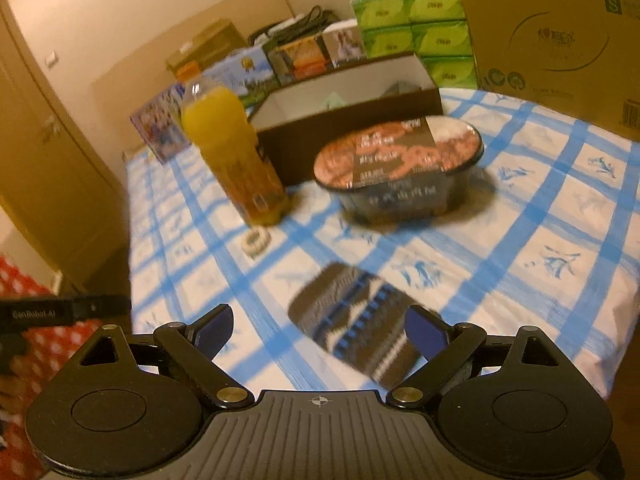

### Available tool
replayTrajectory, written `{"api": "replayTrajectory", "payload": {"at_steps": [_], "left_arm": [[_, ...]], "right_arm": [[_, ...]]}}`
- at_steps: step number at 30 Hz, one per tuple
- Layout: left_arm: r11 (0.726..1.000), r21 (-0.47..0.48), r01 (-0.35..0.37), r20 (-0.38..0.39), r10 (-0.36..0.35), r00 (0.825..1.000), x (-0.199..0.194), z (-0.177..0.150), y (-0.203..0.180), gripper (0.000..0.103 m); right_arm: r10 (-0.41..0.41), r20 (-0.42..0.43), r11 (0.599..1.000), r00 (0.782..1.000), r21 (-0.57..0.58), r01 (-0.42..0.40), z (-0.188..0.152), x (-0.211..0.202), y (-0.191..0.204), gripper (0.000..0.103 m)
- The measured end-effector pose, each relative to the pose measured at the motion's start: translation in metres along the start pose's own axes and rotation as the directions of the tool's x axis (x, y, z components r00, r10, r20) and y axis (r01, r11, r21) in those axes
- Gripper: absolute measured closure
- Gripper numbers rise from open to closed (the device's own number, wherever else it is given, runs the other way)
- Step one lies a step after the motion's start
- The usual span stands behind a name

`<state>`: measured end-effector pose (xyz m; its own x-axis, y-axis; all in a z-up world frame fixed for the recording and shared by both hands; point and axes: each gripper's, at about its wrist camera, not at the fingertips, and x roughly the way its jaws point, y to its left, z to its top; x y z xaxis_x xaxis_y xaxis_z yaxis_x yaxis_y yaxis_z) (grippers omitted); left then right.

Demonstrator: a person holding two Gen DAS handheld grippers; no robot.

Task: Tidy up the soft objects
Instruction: 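Withdraw both tools from the box back toward the bed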

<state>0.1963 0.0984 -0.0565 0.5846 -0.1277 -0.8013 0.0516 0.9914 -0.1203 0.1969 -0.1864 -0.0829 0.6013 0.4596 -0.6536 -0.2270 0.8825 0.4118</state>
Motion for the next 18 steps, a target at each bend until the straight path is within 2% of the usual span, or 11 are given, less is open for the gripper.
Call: {"api": "replayTrajectory", "payload": {"at_steps": [3, 8, 18], "left_arm": [[1.000, 0.024, -0.016, -0.023, 0.017, 1.000, 0.007, -0.009, -0.008, 0.041], [0.999, 0.040, 0.001, -0.057, 0.001, 0.998, 0.015, -0.018, -0.017, 0.041], [0.998, 0.062, 0.012, -0.121, -0.004, 0.993, 0.040, -0.030, -0.028, 0.041]], "right_arm": [[-0.013, -0.023, 1.000, 1.000, -0.015, 0.013, -0.009, 0.003, 0.000, 0.011], [-0.024, -0.058, 0.999, 0.998, -0.023, 0.023, -0.017, 0.010, -0.001, 0.011], [-0.107, -0.122, 0.986, 0.987, -0.141, 0.089, -0.027, 0.034, 0.005, 0.011]]}}
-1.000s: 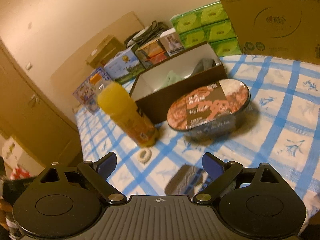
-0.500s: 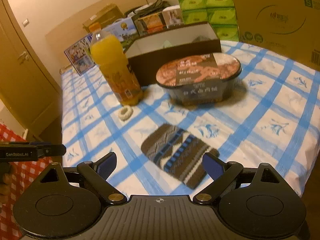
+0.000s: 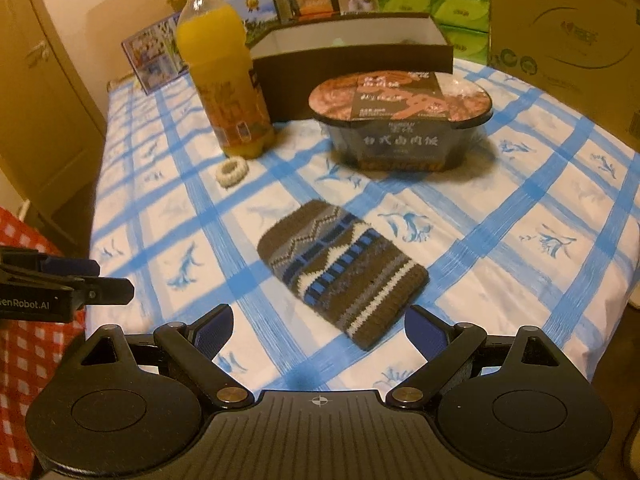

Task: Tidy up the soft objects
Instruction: 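Withdraw both tools from the box back toward the bed, then grasp the knit sock with the right tool while the left tool grasps the white hair tie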

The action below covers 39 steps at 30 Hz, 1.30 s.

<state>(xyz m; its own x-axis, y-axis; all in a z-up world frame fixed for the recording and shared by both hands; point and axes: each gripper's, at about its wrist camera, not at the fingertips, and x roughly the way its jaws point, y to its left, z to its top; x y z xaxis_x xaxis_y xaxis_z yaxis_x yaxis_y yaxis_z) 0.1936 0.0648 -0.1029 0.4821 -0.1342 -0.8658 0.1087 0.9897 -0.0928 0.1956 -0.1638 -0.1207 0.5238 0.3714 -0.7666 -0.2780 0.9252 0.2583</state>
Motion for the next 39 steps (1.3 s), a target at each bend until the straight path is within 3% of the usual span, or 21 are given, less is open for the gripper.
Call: {"api": "replayTrajectory", "payload": {"at_steps": [14, 33, 39], "left_arm": [[1.000, -0.013, -0.006, -0.040, 0.005, 0.999, 0.032, 0.008, 0.009, 0.041], [1.000, -0.026, 0.011, -0.019, -0.012, 1.000, 0.066, 0.019, 0.019, 0.041], [1.000, -0.027, 0.013, -0.012, -0.013, 1.000, 0.073, 0.020, 0.022, 0.041]], "right_arm": [[-0.011, -0.030, 1.000, 0.999, -0.028, 0.010, 0.008, 0.033, -0.002, 0.011], [-0.094, 0.014, 0.951, 0.995, -0.296, 0.094, 0.013, 0.096, 0.003, 0.009], [-0.067, -0.006, 0.967, 0.998, -0.248, 0.063, 0.020, 0.113, -0.010, 0.001]]}}
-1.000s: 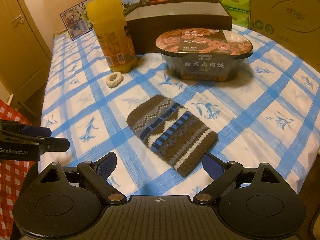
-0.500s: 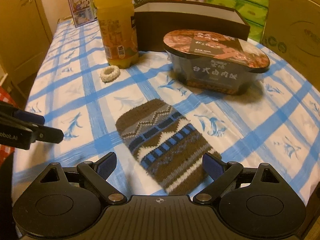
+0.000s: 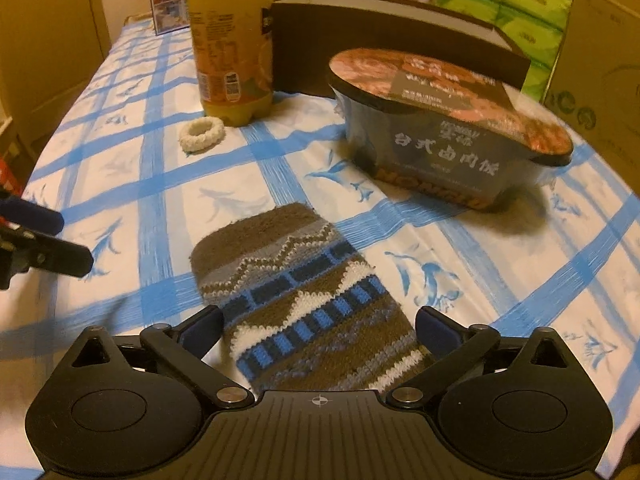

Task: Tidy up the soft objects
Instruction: 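Grasp the knit sock with the right tool while the left tool grasps the white hair tie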

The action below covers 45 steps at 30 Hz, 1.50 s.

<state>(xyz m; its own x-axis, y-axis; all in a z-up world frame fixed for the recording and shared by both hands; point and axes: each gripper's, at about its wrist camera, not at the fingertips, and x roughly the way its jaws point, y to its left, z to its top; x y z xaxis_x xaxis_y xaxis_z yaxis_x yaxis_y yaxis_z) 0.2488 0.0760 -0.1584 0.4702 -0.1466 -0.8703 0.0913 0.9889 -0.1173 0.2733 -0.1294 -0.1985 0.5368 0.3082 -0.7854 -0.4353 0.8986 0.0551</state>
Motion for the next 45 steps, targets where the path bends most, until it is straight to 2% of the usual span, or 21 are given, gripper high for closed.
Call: {"api": "replayTrajectory", "payload": {"at_steps": [6, 10, 13, 18, 21, 31, 37, 45], "left_arm": [[1.000, -0.001, -0.004, -0.003, 0.004, 1.000, 0.007, 0.001, 0.003, 0.041], [1.000, -0.006, 0.003, -0.006, -0.003, 1.000, 0.011, 0.003, 0.005, 0.041], [1.000, -0.003, 0.003, -0.004, -0.003, 1.000, 0.014, 0.004, 0.006, 0.041], [1.000, -0.001, -0.003, 0.004, 0.003, 1.000, 0.016, 0.006, 0.007, 0.042], [1.000, 0.010, -0.007, 0.023, 0.007, 1.000, 0.016, 0.008, 0.007, 0.043], [0.997, 0.043, -0.058, 0.085, 0.054, 0.995, 0.026, 0.027, 0.012, 0.050], [0.996, 0.056, -0.073, 0.122, 0.066, 0.990, 0.039, 0.047, 0.018, 0.051], [0.993, 0.082, -0.084, 0.131, 0.073, 0.989, 0.063, 0.067, 0.023, 0.053]], "right_arm": [[-0.002, -0.001, 1.000, 1.000, -0.010, 0.002, -0.002, 0.007, 0.004, 0.002], [0.011, 0.000, 1.000, 1.000, 0.022, -0.011, -0.002, 0.008, 0.002, 0.011], [0.024, 0.005, 0.999, 1.000, 0.020, -0.024, 0.001, 0.007, 0.001, 0.025], [0.042, 0.022, 0.999, 0.999, 0.020, -0.043, 0.005, 0.005, 0.002, 0.062], [0.046, 0.029, 0.998, 0.999, 0.033, -0.047, 0.007, 0.004, 0.002, 0.070], [0.064, 0.091, 0.990, 0.994, 0.117, -0.074, 0.024, -0.001, -0.002, 0.073], [0.075, 0.099, 0.980, 0.992, 0.174, -0.091, 0.047, 0.011, -0.001, 0.073], [0.088, 0.116, 0.970, 0.989, 0.214, -0.112, 0.071, 0.031, 0.002, 0.073]]}}
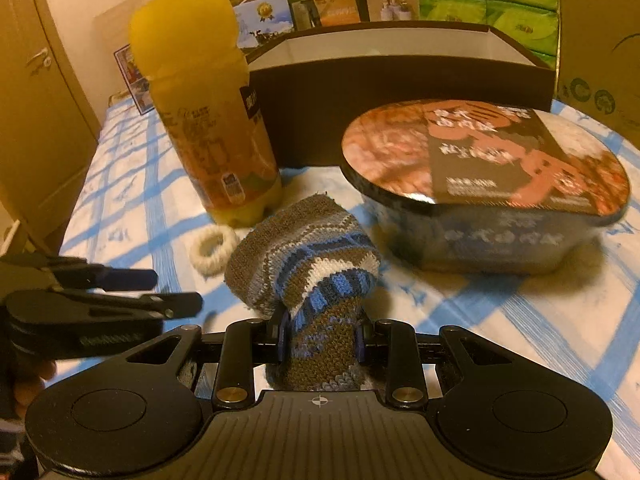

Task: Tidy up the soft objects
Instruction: 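Grasp the knit sock with the right tool while the left tool grasps the white hair tie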

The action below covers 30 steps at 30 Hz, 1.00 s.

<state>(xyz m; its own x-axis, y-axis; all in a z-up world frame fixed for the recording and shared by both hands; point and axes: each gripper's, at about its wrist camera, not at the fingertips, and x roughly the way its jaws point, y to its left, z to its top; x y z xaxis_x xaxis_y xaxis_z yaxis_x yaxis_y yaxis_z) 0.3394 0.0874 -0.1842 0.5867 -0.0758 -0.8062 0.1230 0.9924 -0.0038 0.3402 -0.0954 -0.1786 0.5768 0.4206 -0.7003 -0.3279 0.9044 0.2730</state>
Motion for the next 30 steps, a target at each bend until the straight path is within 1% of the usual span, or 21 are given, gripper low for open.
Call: {"api": "replayTrajectory", "payload": {"at_steps": [4, 11, 14, 19, 24, 27, 30], "left_arm": [[1.000, 0.009, 0.002, 0.010, -0.002, 1.000, 0.010, 0.007, 0.003, 0.054], [1.000, 0.024, 0.007, 0.021, -0.008, 1.000, 0.023, 0.019, 0.004, 0.058], [1.000, 0.029, 0.010, 0.019, -0.011, 1.000, 0.028, 0.022, 0.003, 0.063], [0.999, 0.032, 0.013, 0.010, -0.013, 1.000, 0.034, 0.025, 0.004, 0.068], [0.999, 0.031, 0.019, 0.008, -0.019, 1.000, 0.035, 0.025, 0.004, 0.080], [0.999, 0.031, 0.021, 0.006, -0.021, 1.000, 0.034, 0.025, 0.004, 0.084], [0.999, 0.027, 0.022, 0.005, -0.022, 1.000, 0.031, 0.024, 0.005, 0.085]], "right_arm": [[-0.005, 0.005, 1.000, 1.000, 0.016, 0.005, 0.009, 0.011, 0.001, 0.073], [-0.022, -0.001, 0.999, 1.000, 0.033, 0.022, 0.014, 0.021, -0.002, 0.073], [-0.028, -0.006, 0.999, 1.000, 0.038, 0.028, 0.015, 0.026, -0.003, 0.073], [-0.030, -0.009, 0.998, 1.000, 0.050, 0.030, 0.018, 0.031, -0.006, 0.073], [-0.027, -0.011, 0.998, 1.000, 0.049, 0.027, 0.017, 0.030, -0.006, 0.073], [-0.021, -0.013, 0.998, 1.000, 0.057, 0.022, 0.016, 0.028, -0.006, 0.073], [-0.021, -0.011, 0.998, 1.000, 0.061, 0.021, 0.016, 0.025, -0.005, 0.073]]}}
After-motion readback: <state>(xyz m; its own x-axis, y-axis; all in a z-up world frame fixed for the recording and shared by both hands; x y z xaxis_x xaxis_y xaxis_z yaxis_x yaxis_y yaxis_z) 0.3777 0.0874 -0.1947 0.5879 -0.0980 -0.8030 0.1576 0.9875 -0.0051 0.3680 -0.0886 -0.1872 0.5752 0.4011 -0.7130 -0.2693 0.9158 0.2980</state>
